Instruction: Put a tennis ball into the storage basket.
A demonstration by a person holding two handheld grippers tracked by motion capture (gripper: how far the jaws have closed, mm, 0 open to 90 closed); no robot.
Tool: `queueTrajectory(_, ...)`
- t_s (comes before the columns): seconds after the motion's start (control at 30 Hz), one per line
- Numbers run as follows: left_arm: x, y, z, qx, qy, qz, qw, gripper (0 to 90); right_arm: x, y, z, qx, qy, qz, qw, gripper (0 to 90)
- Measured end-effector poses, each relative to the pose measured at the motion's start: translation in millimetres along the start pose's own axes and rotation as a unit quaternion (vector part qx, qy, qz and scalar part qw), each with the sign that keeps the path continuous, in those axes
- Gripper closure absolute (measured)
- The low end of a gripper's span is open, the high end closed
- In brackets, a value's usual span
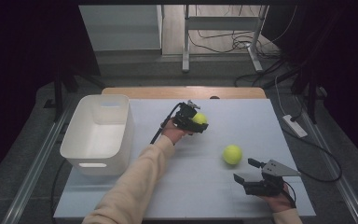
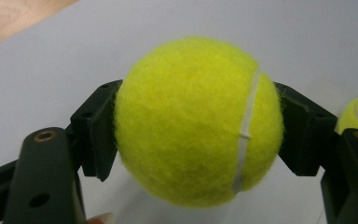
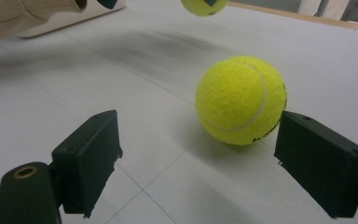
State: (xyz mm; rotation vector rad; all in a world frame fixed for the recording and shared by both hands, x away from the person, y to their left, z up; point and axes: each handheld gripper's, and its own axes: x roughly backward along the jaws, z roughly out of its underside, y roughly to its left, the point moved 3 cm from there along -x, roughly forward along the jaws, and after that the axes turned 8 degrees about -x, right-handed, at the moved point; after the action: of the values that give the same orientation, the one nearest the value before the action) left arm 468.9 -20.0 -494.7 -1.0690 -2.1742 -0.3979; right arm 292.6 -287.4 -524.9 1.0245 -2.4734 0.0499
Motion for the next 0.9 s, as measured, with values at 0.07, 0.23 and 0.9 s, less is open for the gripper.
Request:
queueTrajectory(0.07, 4.2, -0.7, -1.5, -0.001, -0.005, -0.001, 1.0, 26.5, 0.1, 0.0, -0.2, 0.0, -0.001, 0.0, 1.0, 14.2)
queueTrajectory(0.23, 12.6, -0.5, -2.8, -0.002, -0.011, 0.0, 0.9999, 26.5, 0.2, 0.0, -0.2, -0.001, -0.001, 0.0, 1.0, 14.2)
queueTrajectory(0.9, 48.4, -8.3, -9.8, 0.0, -0.062, 0.01, 0.998, 26.5, 1.3, 0.3, -1.1, 0.002, -0.005, 0.003, 1.0, 14.2)
